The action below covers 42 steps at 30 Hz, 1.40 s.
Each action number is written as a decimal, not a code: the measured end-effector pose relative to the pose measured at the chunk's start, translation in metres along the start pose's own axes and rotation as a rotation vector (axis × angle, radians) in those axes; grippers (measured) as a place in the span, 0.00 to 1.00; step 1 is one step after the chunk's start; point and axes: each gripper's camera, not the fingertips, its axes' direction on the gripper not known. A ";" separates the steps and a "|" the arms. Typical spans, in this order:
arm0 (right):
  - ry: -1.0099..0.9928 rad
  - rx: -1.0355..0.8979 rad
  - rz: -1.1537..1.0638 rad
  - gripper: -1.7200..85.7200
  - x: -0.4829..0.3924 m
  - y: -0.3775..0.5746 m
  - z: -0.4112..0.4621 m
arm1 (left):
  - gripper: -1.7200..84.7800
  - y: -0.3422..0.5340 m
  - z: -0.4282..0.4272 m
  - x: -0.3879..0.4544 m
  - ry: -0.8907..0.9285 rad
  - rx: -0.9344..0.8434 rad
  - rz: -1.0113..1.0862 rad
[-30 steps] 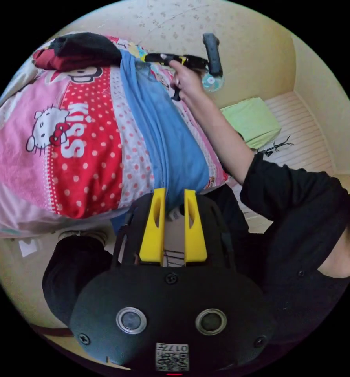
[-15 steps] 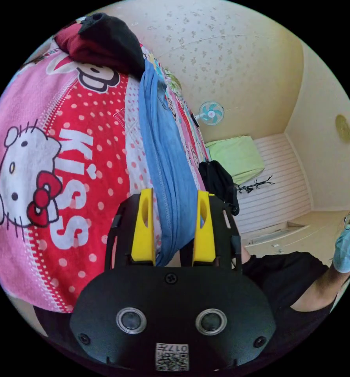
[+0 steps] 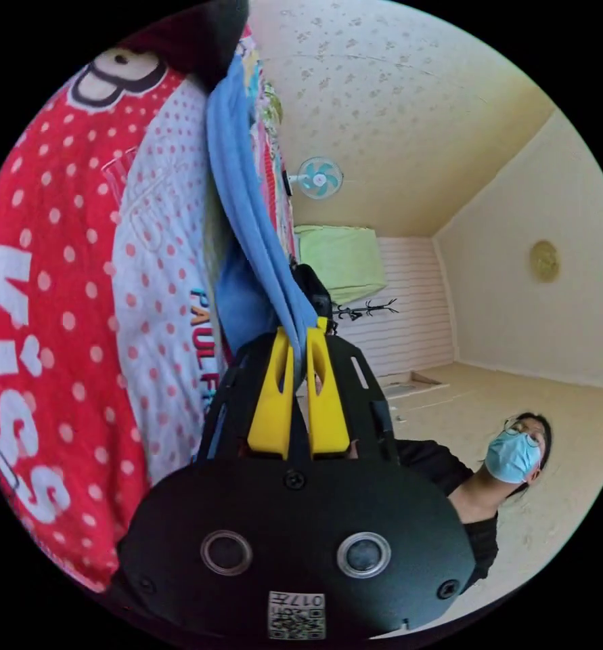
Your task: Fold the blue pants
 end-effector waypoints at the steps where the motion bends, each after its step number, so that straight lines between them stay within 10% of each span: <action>1: 0.009 -0.007 -0.042 0.04 -0.023 0.004 -0.003 | 0.05 0.013 -0.004 0.028 -0.021 -0.014 0.062; 9: -0.057 -0.026 -0.726 0.02 -0.409 0.064 -0.041 | 0.05 0.102 0.005 0.306 0.013 0.003 0.675; 17: 0.176 0.132 -0.887 0.02 -0.602 0.052 -0.082 | 0.04 0.085 0.052 0.472 -0.103 0.026 0.850; 31: 0.409 0.265 -0.481 0.02 -0.442 -0.117 -0.077 | 0.05 -0.104 0.118 0.287 -0.264 -0.031 0.547; 42: 0.882 -0.068 -0.180 0.16 -0.224 0.127 0.038 | 0.22 0.080 0.146 0.019 -0.415 -0.181 0.143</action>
